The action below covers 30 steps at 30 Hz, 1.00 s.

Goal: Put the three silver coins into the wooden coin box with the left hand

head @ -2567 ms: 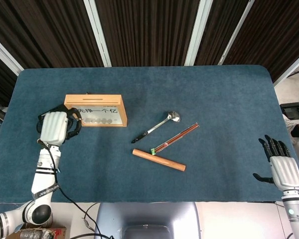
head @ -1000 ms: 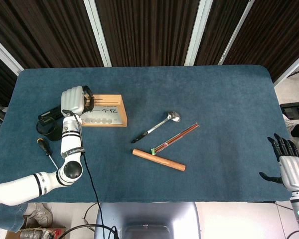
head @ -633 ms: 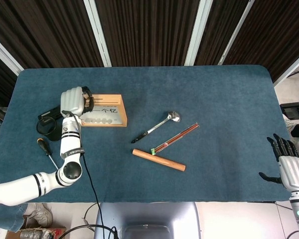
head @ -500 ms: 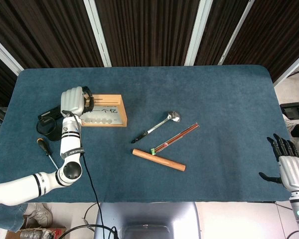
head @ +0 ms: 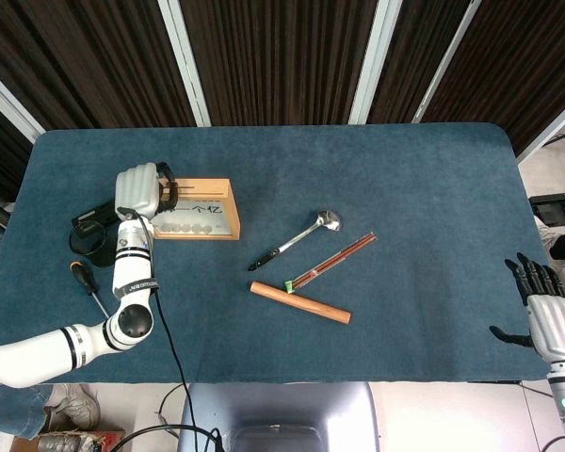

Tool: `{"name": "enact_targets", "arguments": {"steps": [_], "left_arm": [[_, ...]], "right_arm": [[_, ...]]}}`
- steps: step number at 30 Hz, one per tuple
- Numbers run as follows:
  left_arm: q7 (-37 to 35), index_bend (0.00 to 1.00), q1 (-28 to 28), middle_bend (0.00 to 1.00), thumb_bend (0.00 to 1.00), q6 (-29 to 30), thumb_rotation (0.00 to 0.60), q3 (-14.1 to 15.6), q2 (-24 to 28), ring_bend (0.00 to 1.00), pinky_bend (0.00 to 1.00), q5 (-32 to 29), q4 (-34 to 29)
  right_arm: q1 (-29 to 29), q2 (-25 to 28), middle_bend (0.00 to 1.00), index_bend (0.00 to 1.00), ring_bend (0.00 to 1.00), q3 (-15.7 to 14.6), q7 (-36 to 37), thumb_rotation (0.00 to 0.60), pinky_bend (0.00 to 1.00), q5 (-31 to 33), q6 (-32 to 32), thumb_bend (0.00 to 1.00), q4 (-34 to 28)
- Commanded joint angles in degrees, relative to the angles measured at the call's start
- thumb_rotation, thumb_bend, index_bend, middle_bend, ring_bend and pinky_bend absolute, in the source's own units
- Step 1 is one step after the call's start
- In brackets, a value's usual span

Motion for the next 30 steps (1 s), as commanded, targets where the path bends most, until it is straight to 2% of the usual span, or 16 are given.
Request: {"name": "enact_targets", "arguments": {"steps": [1,30], "left_arm": [[-0.15,0.61,-0.02,1.00,0.45,-0.27,0.600,0.27,0.06,1.00,1.00,0.12,0.20],[-1.97,0.58,0.14,1.00,0.44,-0.20,0.600,1.73,0.68,1.00,1.00,2.67,0.09]], "right_arm": [[-0.01,0.03,0.00,0.00,0.00,0.03,0.00,0.600,0.00,0.05,0.02,0.14,-0.03],[0.02,0.16,0.00,0.00,0.00,-0.03,-0.15,0.600,0.00,0.21,-0.33,0.14,-0.19]]}}
